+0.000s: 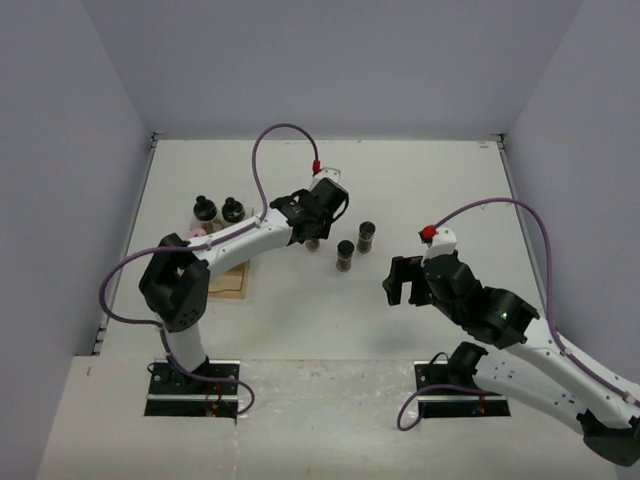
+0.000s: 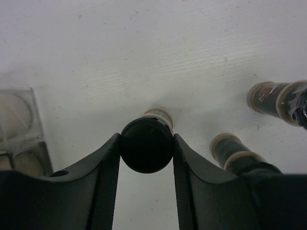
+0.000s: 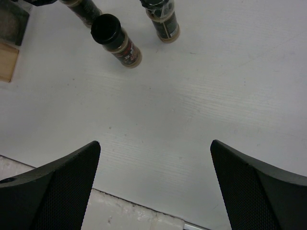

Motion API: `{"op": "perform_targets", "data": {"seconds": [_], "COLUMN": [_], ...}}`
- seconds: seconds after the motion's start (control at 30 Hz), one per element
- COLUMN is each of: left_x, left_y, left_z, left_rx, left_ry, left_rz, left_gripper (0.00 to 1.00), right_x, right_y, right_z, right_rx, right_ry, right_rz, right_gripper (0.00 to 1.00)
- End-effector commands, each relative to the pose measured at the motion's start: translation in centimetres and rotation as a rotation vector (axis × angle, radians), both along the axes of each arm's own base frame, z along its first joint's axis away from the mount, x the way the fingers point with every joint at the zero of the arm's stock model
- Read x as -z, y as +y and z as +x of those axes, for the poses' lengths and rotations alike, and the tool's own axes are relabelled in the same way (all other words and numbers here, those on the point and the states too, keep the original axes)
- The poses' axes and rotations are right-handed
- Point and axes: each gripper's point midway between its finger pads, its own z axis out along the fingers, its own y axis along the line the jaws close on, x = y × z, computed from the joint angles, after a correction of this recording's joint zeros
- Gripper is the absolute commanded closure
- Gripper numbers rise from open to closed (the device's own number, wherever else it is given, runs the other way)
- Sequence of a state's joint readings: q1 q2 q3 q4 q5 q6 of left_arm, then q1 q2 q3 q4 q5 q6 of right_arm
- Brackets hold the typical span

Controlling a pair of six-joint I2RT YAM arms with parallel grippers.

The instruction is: Organize the condiment bottles

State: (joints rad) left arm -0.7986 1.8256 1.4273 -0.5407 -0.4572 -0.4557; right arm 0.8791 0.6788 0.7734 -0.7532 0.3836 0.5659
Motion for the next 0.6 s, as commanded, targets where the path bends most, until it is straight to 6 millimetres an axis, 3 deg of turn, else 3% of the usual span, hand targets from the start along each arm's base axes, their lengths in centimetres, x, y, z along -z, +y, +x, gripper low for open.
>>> {"op": "perform_targets", "data": {"seconds": [0.0,0.17,0.23,0.27,0.43,0.5,0.57], "left_x": [-8.4,-13.5,-13.6,-14.8,-15.0,-14.4,-14.4], "left_y": [2.3,7.8,10.6,11.9,17.5,19.7,23.2], "left_z": [0.1,-3.5,-5.0,-5.9,-9.8,-10.5,-10.1], "left_rx": [-0.095,-0.208,-0.264,-0.297,-0.386,-0.445,-0.552], "left_ry": [-0.148,-0.219,-0.218,-0.24,-0.261,-0.272,-0.297], "left_rz": [-0.077,-0.114,-0.078,-0.114,-0.125,-0.101,-0.142], "left_gripper": [1.0,1.0,1.0,1.0,1.0,1.0,1.0], "right_x": [-0.3,-0.4,-0.4,-0.4,-0.5,-0.6,-0.7], "right_y": [-0.2,-0.1,-0.2,-0.2,-0.1,0.0,0.1], "right_z": [0.3,0.2,0.2,0.1,0.0,0.0,-0.1], "right_rx": [0.028,0.024,0.026,0.024,0.015,0.012,0.004], "right_ry": [-0.02,-0.022,-0.025,-0.026,-0.025,-0.031,-0.03], "right_rz": [0.01,0.016,0.016,0.017,0.022,0.028,0.029], "right_gripper": [0.01,0.01,0.01,0.01,0.01,0.01,0.01]}}
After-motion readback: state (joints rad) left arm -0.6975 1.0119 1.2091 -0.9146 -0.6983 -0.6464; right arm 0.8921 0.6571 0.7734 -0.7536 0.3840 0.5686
